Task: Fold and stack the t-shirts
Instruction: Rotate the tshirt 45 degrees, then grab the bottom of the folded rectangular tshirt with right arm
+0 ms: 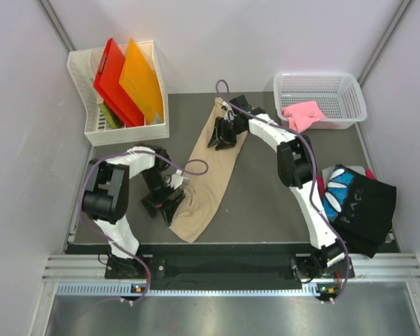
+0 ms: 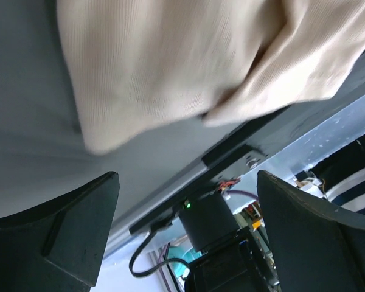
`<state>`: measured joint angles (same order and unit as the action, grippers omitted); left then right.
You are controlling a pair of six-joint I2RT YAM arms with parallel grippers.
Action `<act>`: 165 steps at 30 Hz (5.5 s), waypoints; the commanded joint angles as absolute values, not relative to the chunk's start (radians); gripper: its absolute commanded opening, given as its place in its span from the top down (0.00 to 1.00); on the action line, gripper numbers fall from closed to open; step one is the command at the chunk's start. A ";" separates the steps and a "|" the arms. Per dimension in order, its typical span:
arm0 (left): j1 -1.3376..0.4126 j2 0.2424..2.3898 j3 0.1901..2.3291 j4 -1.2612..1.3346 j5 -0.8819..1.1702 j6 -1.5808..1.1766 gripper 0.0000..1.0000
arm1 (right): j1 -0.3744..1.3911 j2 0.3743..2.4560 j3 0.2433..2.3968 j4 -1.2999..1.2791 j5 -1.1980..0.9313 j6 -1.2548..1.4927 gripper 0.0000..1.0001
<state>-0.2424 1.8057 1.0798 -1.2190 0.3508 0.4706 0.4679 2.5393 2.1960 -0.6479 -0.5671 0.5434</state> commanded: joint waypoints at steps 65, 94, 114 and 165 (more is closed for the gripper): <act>0.570 1.418 1.566 -1.506 0.485 0.796 0.01 | 1.257 1.882 1.936 -1.334 0.725 0.326 0.00; 0.699 1.551 1.469 -1.470 0.474 0.756 0.01 | 1.421 2.196 1.994 -0.907 0.338 0.224 0.05; 0.704 1.640 1.491 -1.434 0.457 0.781 0.01 | 1.336 2.247 1.925 -0.845 0.144 0.245 0.11; 0.704 1.658 1.433 -1.405 0.449 0.778 0.01 | 1.259 2.299 1.798 -0.817 0.063 0.261 1.00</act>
